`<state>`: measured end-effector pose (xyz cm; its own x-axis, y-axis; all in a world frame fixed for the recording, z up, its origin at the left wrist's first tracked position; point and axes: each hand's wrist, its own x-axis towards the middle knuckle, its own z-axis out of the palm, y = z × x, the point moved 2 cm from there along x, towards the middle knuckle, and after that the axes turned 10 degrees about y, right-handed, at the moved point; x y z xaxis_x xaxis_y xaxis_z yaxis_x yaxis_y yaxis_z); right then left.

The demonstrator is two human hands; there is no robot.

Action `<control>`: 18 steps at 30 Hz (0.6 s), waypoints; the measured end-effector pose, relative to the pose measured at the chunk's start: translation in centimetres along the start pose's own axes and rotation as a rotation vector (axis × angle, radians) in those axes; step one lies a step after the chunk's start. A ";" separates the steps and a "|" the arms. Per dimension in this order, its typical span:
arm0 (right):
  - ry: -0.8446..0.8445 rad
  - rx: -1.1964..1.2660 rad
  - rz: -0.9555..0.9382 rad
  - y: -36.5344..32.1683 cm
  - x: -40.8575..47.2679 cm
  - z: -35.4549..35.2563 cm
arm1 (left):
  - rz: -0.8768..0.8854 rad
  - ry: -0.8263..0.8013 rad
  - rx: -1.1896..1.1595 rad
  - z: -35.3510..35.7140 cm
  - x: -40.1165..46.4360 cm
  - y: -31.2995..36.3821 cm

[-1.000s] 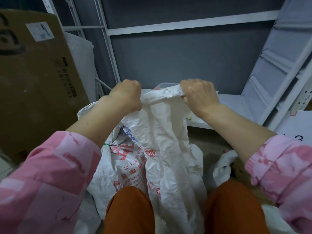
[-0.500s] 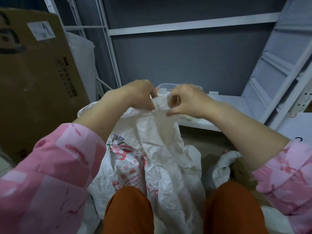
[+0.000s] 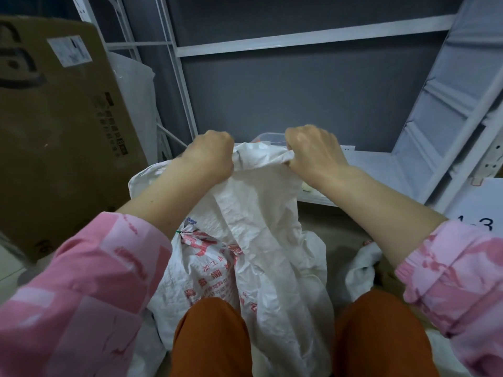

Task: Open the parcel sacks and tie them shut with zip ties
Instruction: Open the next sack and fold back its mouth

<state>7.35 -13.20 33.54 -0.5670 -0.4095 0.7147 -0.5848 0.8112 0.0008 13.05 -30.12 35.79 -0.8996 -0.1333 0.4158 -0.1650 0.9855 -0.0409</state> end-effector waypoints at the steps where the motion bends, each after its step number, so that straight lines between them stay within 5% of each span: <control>1: -0.023 0.058 -0.018 -0.2 -0.1 0.0 | -0.003 0.010 0.033 0.1 -0.2 -0.1; 4: -0.083 0.120 -0.095 -0.4 -0.4 0.2 | 0.000 0.024 0.105 0.5 -0.6 -0.7; 10: 0.295 -0.220 -0.252 -0.6 -1.2 0.0 | 0.106 -0.047 0.091 0.5 -1.1 0.5; 14: 0.533 -0.187 -0.404 -0.1 -2.1 0.4 | 0.047 -0.479 -0.400 -2.0 -0.8 0.1; 18: 0.622 -0.101 -0.463 -0.2 -2.2 0.3 | -0.109 -0.523 -0.737 -1.7 0.2 -0.3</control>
<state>8.53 -12.60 31.75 0.1689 -0.4308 0.8865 -0.6100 0.6608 0.4373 13.63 -30.26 37.45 -0.9925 -0.0836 -0.0897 -0.1217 0.7585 0.6402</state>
